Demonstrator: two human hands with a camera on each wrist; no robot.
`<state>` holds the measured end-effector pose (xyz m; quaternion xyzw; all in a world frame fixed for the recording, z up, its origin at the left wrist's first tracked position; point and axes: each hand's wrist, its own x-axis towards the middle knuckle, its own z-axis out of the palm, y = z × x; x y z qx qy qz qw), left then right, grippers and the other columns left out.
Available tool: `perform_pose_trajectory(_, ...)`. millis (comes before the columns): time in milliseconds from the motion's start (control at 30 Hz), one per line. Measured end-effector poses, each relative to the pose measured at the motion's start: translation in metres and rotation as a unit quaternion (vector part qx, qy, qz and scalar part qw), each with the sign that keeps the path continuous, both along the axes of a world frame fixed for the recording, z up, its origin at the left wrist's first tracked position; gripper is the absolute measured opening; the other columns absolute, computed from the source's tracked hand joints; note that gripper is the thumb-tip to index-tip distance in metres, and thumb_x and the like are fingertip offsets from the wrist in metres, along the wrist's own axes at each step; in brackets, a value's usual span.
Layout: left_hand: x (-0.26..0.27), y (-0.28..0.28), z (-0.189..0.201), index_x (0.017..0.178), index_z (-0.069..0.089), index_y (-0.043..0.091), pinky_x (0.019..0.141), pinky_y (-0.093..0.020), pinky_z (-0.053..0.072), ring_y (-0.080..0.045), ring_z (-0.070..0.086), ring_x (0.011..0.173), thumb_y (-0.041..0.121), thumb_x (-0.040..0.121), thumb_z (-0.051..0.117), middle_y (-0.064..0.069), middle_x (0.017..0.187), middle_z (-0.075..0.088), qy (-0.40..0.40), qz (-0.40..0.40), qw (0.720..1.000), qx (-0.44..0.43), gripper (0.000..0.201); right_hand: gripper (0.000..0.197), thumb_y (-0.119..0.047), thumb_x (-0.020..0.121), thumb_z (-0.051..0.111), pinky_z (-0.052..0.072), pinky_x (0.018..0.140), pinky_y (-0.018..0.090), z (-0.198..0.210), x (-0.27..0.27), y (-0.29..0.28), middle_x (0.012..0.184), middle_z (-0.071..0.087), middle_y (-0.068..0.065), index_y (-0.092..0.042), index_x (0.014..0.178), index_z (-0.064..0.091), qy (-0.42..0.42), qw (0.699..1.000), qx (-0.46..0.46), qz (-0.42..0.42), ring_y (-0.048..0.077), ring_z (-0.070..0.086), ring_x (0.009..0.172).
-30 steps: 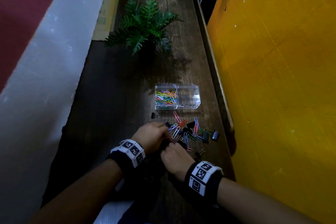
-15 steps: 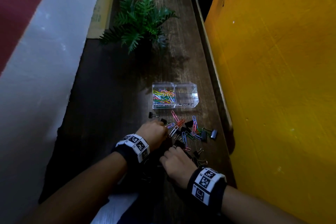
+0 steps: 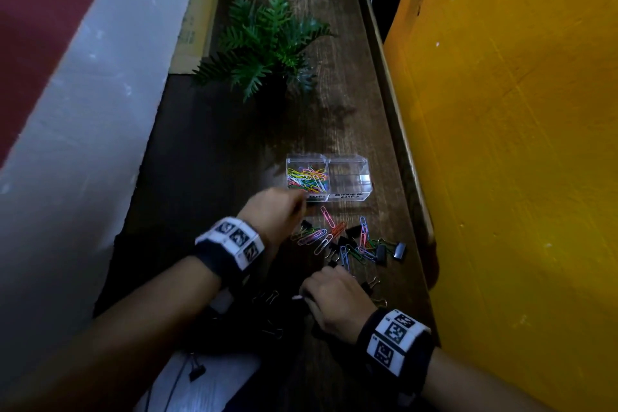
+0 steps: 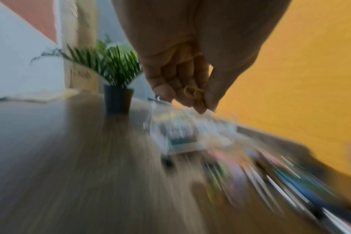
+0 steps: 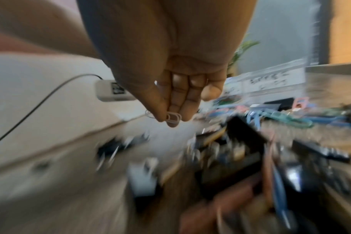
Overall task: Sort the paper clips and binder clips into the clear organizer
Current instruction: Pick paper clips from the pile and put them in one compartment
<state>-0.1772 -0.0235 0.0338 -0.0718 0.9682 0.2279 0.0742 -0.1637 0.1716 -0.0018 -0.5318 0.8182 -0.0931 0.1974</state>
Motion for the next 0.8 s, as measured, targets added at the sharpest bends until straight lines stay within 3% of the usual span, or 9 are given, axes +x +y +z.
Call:
perform_pose_trajectory(100, -0.035, -0.011, 0.005, 0.087, 0.060, 0.022, 0.066, -0.028, 0.039, -0.019, 0.056, 0.083, 0.023, 0.089, 0.051, 0.001, 0.087, 0.062, 0.059, -0.006, 0.998, -0.023, 0.009, 0.021, -0.028, 0.087, 0.051, 0.041, 0.080, 0.038, 0.012, -0.016, -0.002, 0.086, 0.067, 0.002, -0.017, 0.093, 0.067, -0.009, 0.998, -0.030, -0.046, 0.023, 0.057, 0.081)
perform_pose_trajectory(233, -0.060, -0.018, -0.008, 0.088, 0.064, 0.027, 0.076, -0.034, 0.048, -0.023, 0.056, 0.095, 0.027, 0.084, 0.056, 0.002, 0.094, 0.066, 0.034, -0.029, 0.997, -0.057, 0.010, 0.015, -0.029, 0.089, 0.056, 0.040, 0.080, 0.034, 0.025, -0.050, -0.006, 0.088, 0.069, -0.004, -0.021, 0.093, 0.069, 0.000, 0.990, -0.065, -0.129, 0.018, 0.058, 0.081)
perform_pose_trajectory(400, -0.048, -0.016, -0.022, 0.109, 0.065, 0.027, 0.084, -0.040, 0.043, -0.025, 0.047, 0.104, 0.043, 0.085, 0.057, -0.002, 0.111, 0.056, 0.047, -0.018, 0.994, -0.100, 0.030, 0.008, -0.023, 0.090, 0.061, 0.049, 0.084, 0.040, 0.049, -0.106, -0.033, 0.083, 0.067, -0.004, -0.019, 0.092, 0.068, 0.007, 0.970, -0.101, -0.220, 0.015, 0.060, 0.078)
perform_pose_trajectory(467, -0.034, -0.018, -0.023, 0.108, 0.065, 0.024, 0.080, -0.040, 0.044, -0.028, 0.048, 0.099, 0.037, 0.082, 0.061, -0.004, 0.107, 0.055, 0.078, 0.023, 0.992, -0.092, 0.029, 0.008, -0.024, 0.089, 0.062, 0.049, 0.086, 0.041, 0.053, -0.126, -0.054, 0.082, 0.068, -0.004, -0.020, 0.091, 0.069, 0.015, 0.968, -0.098, -0.229, 0.015, 0.061, 0.077)
perform_pose_trajectory(533, -0.017, -0.017, -0.028, 0.095, 0.069, 0.021, 0.071, -0.039, 0.046, -0.030, 0.051, 0.089, 0.027, 0.078, 0.065, -0.006, 0.097, 0.057, 0.117, 0.064, 0.989, -0.066, 0.018, 0.009, -0.026, 0.088, 0.062, 0.049, 0.086, 0.039, 0.052, -0.143, -0.075, 0.085, 0.069, -0.003, -0.022, 0.092, 0.069, 0.026, 0.972, -0.082, -0.219, 0.017, 0.061, 0.081)
perform_pose_trajectory(633, 0.011, -0.001, -0.045, 0.084, 0.068, 0.024, 0.062, -0.038, 0.049, -0.030, 0.055, 0.077, 0.026, 0.075, 0.057, -0.004, 0.090, 0.060, 0.126, 0.042, 0.991, -0.026, 0.014, 0.014, -0.031, 0.088, 0.060, 0.051, 0.083, 0.035, 0.046, -0.153, -0.100, 0.091, 0.069, -0.003, -0.025, 0.097, 0.069, 0.054, 0.979, -0.042, -0.190, 0.020, 0.061, 0.089)
perform_pose_trajectory(700, 0.024, 0.015, -0.056, 0.099, 0.067, 0.026, 0.067, -0.037, 0.049, -0.030, 0.057, 0.084, 0.032, 0.079, 0.051, -0.004, 0.098, 0.060, 0.072, -0.004, 0.997, -0.032, 0.026, 0.018, -0.030, 0.091, 0.056, 0.048, 0.086, 0.034, 0.043, -0.151, -0.107, 0.100, 0.067, 0.002, -0.026, 0.104, 0.068, 0.067, 0.983, 0.017, -0.172, 0.025, 0.058, 0.098)
perform_pose_trajectory(800, 0.039, 0.030, -0.066, 0.128, 0.048, 0.027, 0.084, -0.039, 0.040, -0.027, 0.047, 0.109, 0.035, 0.084, 0.052, -0.003, 0.125, 0.049, -0.027, -0.039, 0.994, -0.094, 0.045, 0.022, -0.027, 0.092, 0.055, 0.041, 0.091, 0.038, 0.037, -0.145, -0.105, 0.109, 0.065, 0.004, -0.025, 0.112, 0.065, 0.079, 0.983, 0.011, -0.162, 0.025, 0.053, 0.103)
